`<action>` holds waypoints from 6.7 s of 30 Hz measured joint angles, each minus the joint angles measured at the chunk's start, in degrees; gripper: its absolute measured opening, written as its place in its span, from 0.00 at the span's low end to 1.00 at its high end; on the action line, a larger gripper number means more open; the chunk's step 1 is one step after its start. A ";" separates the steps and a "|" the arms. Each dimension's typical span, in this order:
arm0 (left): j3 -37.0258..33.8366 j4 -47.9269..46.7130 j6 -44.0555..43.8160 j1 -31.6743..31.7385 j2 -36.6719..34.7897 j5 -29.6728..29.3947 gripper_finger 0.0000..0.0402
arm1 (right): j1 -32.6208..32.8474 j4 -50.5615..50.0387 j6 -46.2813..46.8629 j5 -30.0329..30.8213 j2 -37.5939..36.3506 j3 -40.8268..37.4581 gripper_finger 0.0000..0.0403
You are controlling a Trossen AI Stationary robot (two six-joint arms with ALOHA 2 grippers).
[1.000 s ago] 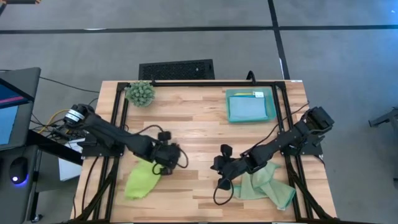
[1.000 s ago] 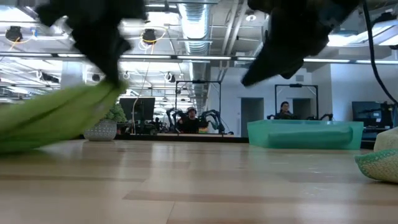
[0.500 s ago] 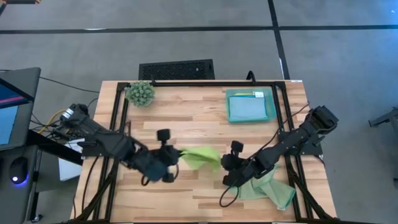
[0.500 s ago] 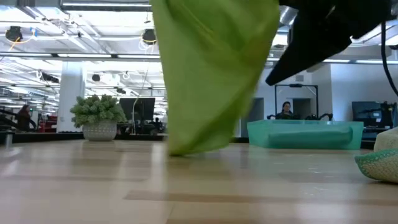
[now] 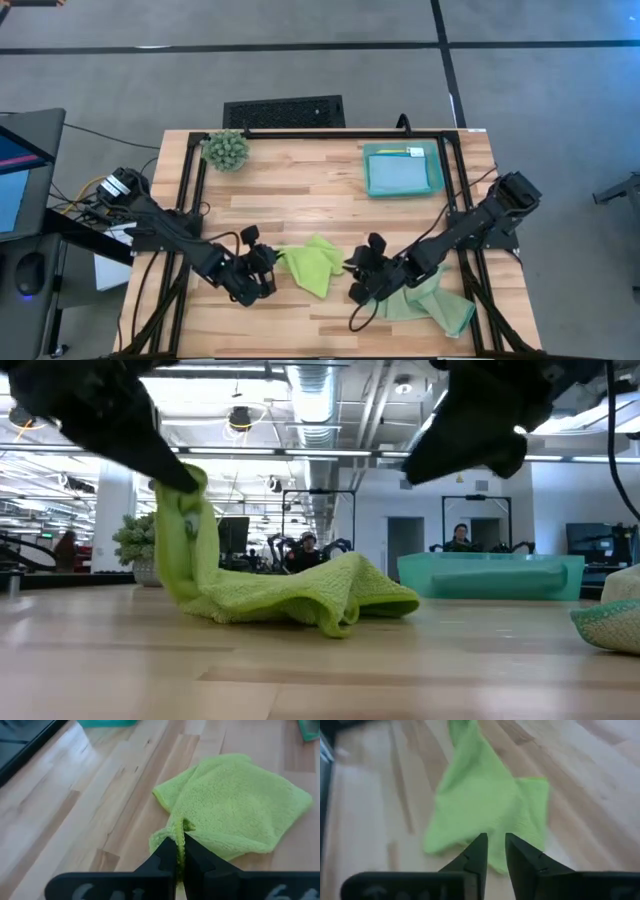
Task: Fold microfiber towels
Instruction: Fold the green microfiber cloth
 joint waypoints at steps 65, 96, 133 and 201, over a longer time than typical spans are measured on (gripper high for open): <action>-1.62 1.95 9.42 -2.42 -0.37 4.25 0.00 | 1.84 -22.35 -10.41 -7.11 31.78 30.96 0.04; 3.82 0.40 28.67 -8.07 -21.57 8.89 0.00 | 2.49 -50.79 -12.06 19.43 -4.50 33.07 0.00; -6.74 23.59 21.27 -9.16 9.68 10.67 0.30 | 2.32 -43.02 -8.87 -6.01 21.36 33.11 0.01; 4.70 -2.44 51.27 -9.20 9.60 10.64 0.13 | 1.07 -42.72 -11.06 -7.56 21.27 33.09 0.02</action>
